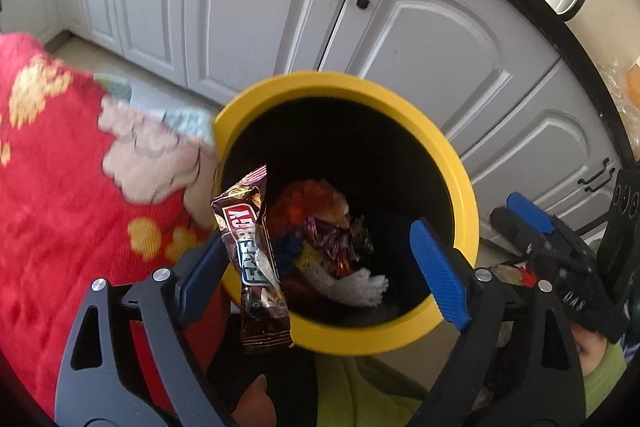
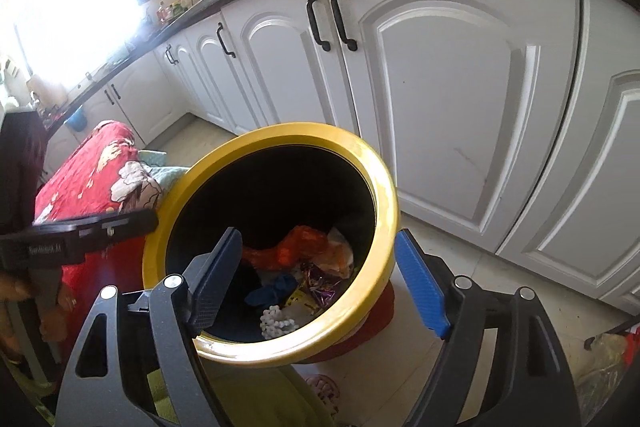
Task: Collect trash
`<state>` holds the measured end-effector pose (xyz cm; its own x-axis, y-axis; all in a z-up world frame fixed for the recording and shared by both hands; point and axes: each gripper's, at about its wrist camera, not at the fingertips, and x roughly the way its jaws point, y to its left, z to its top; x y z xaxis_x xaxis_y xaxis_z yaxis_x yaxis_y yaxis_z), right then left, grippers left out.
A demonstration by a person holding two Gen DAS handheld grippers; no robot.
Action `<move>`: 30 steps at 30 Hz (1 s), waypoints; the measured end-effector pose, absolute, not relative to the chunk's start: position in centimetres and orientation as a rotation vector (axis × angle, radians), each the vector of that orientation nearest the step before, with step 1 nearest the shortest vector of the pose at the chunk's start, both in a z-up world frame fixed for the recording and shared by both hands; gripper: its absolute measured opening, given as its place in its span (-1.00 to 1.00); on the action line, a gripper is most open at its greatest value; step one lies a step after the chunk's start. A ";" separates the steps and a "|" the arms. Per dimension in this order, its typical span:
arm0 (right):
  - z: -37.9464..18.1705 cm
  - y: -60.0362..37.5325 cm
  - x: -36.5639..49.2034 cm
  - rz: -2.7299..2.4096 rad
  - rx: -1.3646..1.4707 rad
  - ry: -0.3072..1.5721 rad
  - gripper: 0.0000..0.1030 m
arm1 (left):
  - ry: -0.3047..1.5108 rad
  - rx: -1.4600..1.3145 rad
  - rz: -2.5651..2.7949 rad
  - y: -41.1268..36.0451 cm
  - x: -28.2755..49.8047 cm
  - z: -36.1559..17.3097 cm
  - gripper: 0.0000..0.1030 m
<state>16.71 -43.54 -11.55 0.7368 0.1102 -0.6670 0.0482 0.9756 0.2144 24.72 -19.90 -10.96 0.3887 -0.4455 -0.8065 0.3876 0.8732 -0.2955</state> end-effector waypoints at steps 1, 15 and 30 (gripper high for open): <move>-11.5 -43.5 16.7 0.036 0.225 0.741 0.48 | 1.046 -0.067 -0.533 -19.6 24.5 -11.1 0.56; -9.0 -41.0 15.6 0.093 0.182 0.697 0.48 | 1.003 -0.103 -0.602 -17.4 22.8 -9.5 0.78; -5.8 -40.5 13.0 0.098 0.167 0.623 0.52 | 0.824 -0.120 -0.628 -16.9 19.9 -3.3 0.78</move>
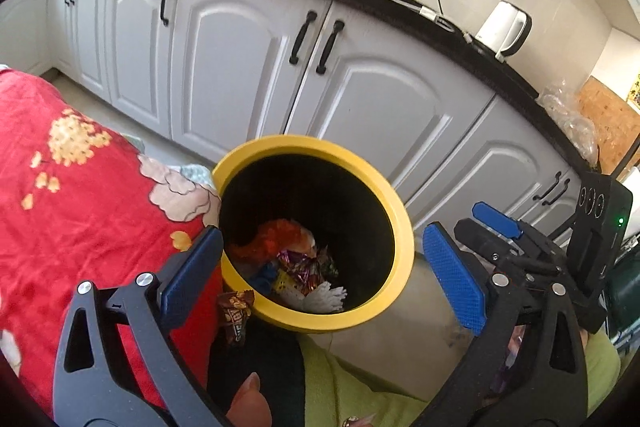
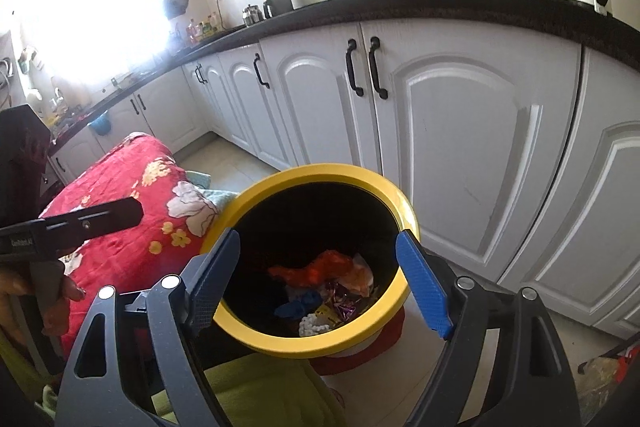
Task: Collect trash
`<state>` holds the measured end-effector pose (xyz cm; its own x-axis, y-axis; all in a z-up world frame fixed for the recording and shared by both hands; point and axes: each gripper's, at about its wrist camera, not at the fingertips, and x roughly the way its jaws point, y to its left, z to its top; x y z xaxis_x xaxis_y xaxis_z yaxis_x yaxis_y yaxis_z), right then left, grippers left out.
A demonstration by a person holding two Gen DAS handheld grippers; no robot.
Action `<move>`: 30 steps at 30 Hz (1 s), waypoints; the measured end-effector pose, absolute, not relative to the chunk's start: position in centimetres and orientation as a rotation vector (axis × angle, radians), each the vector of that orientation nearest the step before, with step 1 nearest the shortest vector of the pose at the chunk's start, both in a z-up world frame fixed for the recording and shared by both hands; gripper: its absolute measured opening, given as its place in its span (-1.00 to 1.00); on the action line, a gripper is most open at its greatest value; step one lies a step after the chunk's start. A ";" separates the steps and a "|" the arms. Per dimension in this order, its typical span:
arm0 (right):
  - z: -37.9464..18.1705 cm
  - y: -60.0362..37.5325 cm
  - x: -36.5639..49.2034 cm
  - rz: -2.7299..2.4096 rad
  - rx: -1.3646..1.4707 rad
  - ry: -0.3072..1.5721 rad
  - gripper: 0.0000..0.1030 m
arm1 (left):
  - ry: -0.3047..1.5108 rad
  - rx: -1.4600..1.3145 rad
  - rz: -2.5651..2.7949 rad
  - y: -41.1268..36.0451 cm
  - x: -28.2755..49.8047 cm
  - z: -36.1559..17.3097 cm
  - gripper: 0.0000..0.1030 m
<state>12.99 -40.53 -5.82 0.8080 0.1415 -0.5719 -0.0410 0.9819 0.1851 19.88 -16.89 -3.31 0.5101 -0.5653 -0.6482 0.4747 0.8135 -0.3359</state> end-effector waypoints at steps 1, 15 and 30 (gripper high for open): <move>-5.6 -40.3 12.8 0.103 0.165 0.619 0.52 | 0.816 -0.118 -0.623 -16.7 19.6 -3.1 0.78; -3.0 -37.1 9.7 0.174 0.108 0.565 0.61 | 0.714 -0.100 -0.549 -13.2 14.3 -0.9 0.79; -2.1 -33.8 6.8 0.173 0.051 0.483 0.87 | 0.600 -0.074 -0.394 -9.5 9.8 0.0 0.79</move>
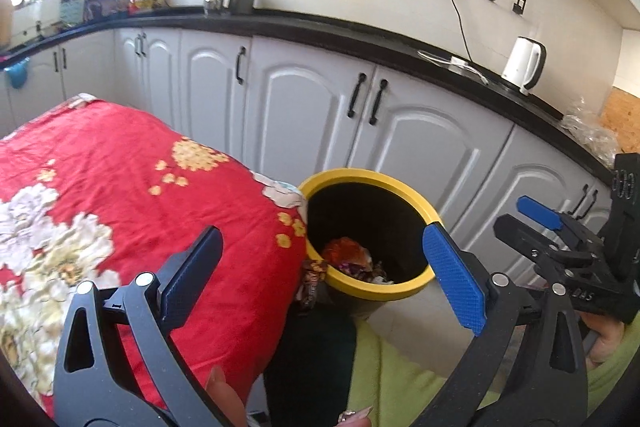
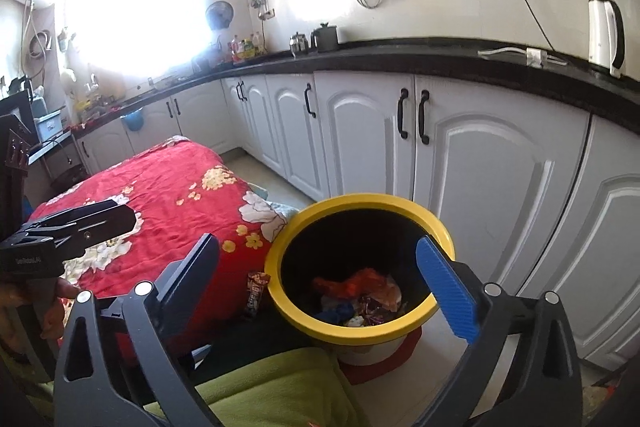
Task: Collect trash
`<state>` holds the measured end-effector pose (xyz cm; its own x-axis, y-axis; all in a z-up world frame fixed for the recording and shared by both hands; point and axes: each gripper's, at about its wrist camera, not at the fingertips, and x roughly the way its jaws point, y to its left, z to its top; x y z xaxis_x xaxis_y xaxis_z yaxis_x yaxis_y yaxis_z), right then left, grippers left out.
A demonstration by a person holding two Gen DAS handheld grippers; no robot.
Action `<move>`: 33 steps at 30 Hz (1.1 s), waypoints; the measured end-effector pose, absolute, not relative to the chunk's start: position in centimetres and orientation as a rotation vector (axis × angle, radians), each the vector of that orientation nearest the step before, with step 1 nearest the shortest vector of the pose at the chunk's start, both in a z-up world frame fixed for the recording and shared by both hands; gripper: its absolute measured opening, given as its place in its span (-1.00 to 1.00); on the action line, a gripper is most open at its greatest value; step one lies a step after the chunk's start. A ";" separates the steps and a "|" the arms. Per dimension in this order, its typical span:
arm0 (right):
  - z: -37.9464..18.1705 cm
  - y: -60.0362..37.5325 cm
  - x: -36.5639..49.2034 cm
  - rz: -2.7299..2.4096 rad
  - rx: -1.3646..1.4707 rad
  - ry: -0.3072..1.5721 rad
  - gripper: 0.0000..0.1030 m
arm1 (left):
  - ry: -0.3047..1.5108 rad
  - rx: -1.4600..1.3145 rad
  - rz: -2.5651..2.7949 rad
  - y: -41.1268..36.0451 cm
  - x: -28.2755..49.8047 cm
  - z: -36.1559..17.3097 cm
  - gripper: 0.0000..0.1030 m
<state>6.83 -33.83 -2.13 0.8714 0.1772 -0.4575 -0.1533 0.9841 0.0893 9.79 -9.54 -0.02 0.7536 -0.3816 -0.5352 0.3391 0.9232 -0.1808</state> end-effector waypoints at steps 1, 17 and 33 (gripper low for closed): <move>-2.0 -33.6 6.6 0.167 0.045 0.474 0.87 | 0.585 -0.068 -0.376 -9.3 9.4 0.0 0.79; -2.1 -30.1 1.2 0.056 -0.047 0.288 0.88 | 0.446 -0.041 -0.233 -7.8 4.6 0.0 0.79; -2.6 -29.4 -0.2 0.064 -0.075 0.230 0.88 | 0.410 -0.069 -0.174 -7.3 3.4 -0.1 0.79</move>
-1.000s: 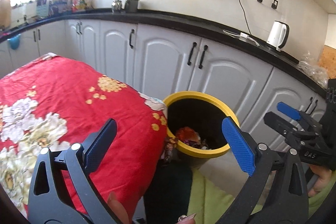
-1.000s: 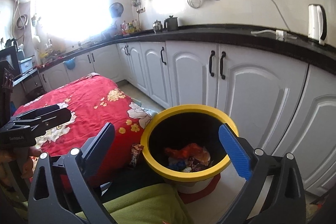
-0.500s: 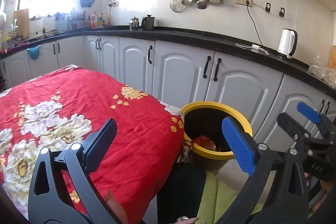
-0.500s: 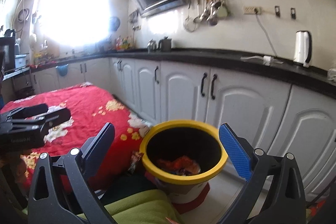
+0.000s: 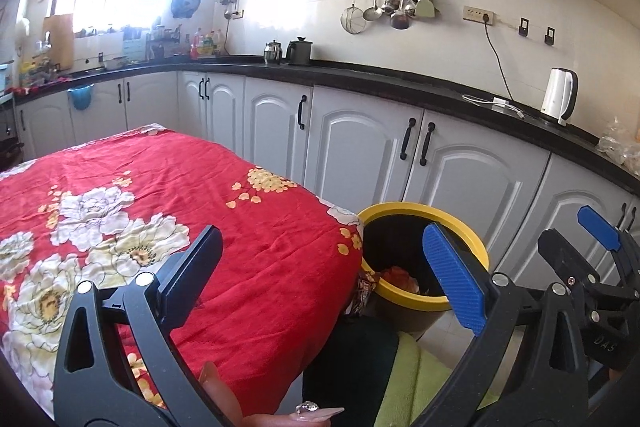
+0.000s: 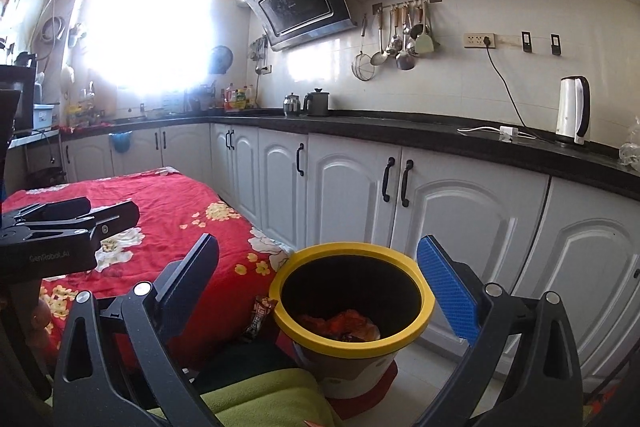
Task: Collect trash
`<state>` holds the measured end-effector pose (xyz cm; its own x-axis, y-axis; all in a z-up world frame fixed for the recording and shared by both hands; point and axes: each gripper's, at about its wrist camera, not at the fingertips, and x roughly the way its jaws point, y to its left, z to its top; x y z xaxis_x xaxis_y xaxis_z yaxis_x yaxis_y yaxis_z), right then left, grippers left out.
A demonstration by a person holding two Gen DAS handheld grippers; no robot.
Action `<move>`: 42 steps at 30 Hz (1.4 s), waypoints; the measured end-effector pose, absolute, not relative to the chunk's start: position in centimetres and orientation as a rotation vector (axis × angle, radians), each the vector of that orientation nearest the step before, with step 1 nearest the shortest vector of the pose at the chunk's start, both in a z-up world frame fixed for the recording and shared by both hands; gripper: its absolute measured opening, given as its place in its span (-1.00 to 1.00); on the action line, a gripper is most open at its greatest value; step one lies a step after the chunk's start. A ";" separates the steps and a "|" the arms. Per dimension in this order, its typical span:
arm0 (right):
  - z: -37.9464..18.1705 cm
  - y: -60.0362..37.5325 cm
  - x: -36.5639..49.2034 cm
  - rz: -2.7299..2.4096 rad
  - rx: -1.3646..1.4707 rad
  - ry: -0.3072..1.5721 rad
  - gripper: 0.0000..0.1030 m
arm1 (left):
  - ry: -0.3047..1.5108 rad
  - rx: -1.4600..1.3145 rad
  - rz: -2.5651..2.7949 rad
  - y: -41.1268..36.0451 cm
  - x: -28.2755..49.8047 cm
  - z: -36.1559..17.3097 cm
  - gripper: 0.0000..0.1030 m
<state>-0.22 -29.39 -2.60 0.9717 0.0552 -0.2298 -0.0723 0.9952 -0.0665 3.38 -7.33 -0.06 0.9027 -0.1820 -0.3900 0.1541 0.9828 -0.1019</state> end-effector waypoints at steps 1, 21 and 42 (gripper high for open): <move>-2.6 -29.4 -0.2 0.064 -0.073 0.230 0.88 | 0.407 -0.068 -0.175 -7.4 3.3 0.0 0.79; -2.7 -29.7 -0.1 0.058 -0.061 0.239 0.88 | 0.400 -0.064 -0.171 -7.4 3.2 0.0 0.79; -2.6 -29.7 0.0 0.059 -0.060 0.240 0.88 | 0.399 -0.061 -0.171 -7.3 3.3 0.0 0.79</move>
